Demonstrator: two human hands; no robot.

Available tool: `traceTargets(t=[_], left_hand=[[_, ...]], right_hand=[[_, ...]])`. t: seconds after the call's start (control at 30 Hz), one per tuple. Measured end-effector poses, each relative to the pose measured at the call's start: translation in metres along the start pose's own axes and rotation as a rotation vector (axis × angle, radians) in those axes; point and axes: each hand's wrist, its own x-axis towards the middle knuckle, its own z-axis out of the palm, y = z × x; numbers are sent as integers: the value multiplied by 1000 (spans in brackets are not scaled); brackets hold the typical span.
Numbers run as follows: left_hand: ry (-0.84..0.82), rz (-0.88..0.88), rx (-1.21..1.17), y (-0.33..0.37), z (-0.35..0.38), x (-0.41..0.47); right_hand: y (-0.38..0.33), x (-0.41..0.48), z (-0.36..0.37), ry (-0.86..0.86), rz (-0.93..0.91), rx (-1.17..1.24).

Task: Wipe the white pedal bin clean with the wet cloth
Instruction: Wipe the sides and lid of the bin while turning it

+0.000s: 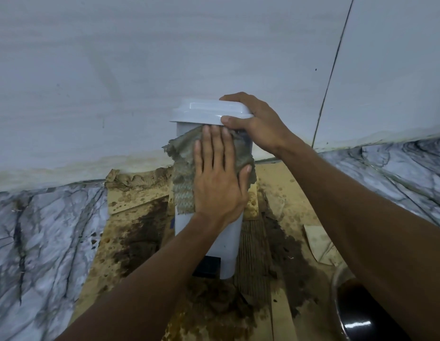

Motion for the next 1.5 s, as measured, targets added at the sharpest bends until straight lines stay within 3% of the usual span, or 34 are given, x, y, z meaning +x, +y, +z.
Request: traceTargets(t=[0.23, 0.43, 0.53, 0.8, 0.87, 0.97, 1.07, 1.2, 1.33, 1.5], left_hand=[[-147, 492, 102, -19, -5, -22], [-375, 964, 122, -39, 3, -69], [-433, 1047, 90, -57, 6, -64], [-154, 604, 57, -62, -11, -28], [-211, 651, 62, -60, -8, -41], [-333, 866, 51, -72, -1, -66], [-311, 857, 24, -84, 1, -71], [-180, 558, -27, -85, -3, -38], [-64, 244, -282, -82, -2, -29], [-123, -57, -613, -85, 7, -69]], right_hand=[[4, -4, -4, -17, -22, -8], [8, -5, -13, 3, -19, 37], [8, -5, -14, -1, -20, 30], [8, -1, -10, 7, -24, 38], [8, -2, -12, 7, -26, 47], [10, -3, -12, 12, -30, 61], [10, -2, -10, 14, -43, 39], [11, -1, -12, 49, -49, 54], [12, -2, -12, 52, -52, 45], [12, -3, -13, 63, -48, 44]])
